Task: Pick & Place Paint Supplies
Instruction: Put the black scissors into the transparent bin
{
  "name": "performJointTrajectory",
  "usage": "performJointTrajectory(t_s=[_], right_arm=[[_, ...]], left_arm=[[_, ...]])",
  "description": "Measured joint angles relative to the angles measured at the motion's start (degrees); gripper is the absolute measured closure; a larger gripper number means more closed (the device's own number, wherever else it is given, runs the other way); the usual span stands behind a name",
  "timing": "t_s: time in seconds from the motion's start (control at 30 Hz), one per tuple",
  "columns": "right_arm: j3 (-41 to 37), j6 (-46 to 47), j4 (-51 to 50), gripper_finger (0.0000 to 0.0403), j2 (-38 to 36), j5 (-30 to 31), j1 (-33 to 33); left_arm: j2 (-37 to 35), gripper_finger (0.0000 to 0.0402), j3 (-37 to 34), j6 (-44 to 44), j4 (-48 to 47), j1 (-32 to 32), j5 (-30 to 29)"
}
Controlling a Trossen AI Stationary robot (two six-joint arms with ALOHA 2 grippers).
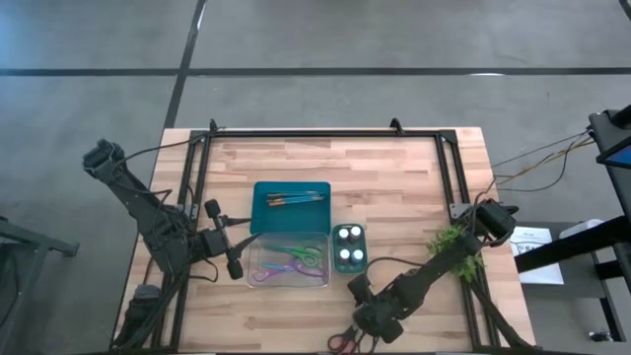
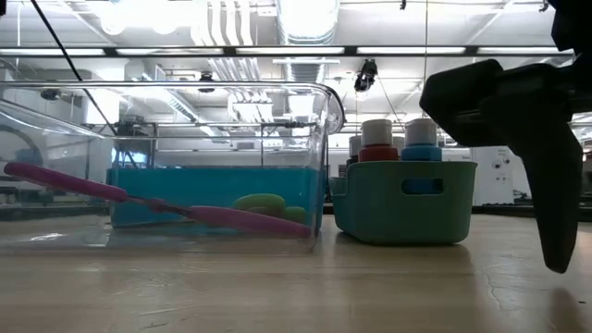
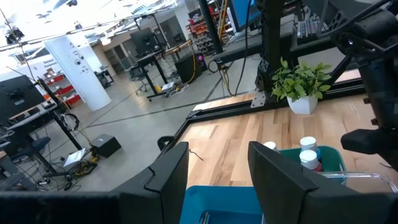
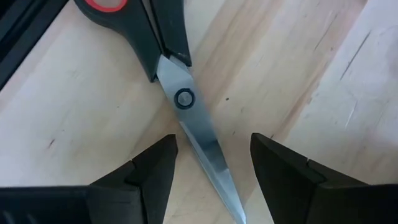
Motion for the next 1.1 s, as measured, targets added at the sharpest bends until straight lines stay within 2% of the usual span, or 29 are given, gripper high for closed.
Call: performJointTrajectory(t_s=[0.3, 0.73, 0.87, 1.1], right_arm=[[0.05, 1.06, 0.64, 0.0204, 1.73, -2.75, -0.13], [0.75, 2.99, -0.52, 0.0354, 1.87, -5.59, -0.59], [0.85, 4.96, -1.94, 0.0375, 1.79, -5.65, -0.61], [0.86, 7.50, -4.10, 0.0379, 1.70, -5.11, -0.48]], left_arm=[[-0.01, 0.0229, 0.00, -0.02, 0.02, 0.00, 0.00], [0.00, 0.0229, 0.00, 0.00, 0.07, -0.02, 0.00], [0.00, 0.0229, 0.00, -0.01, 0.05, -0.01, 0.00], [0.00, 0.0229, 0.00, 0.00, 0.04, -0.01, 0.02]])
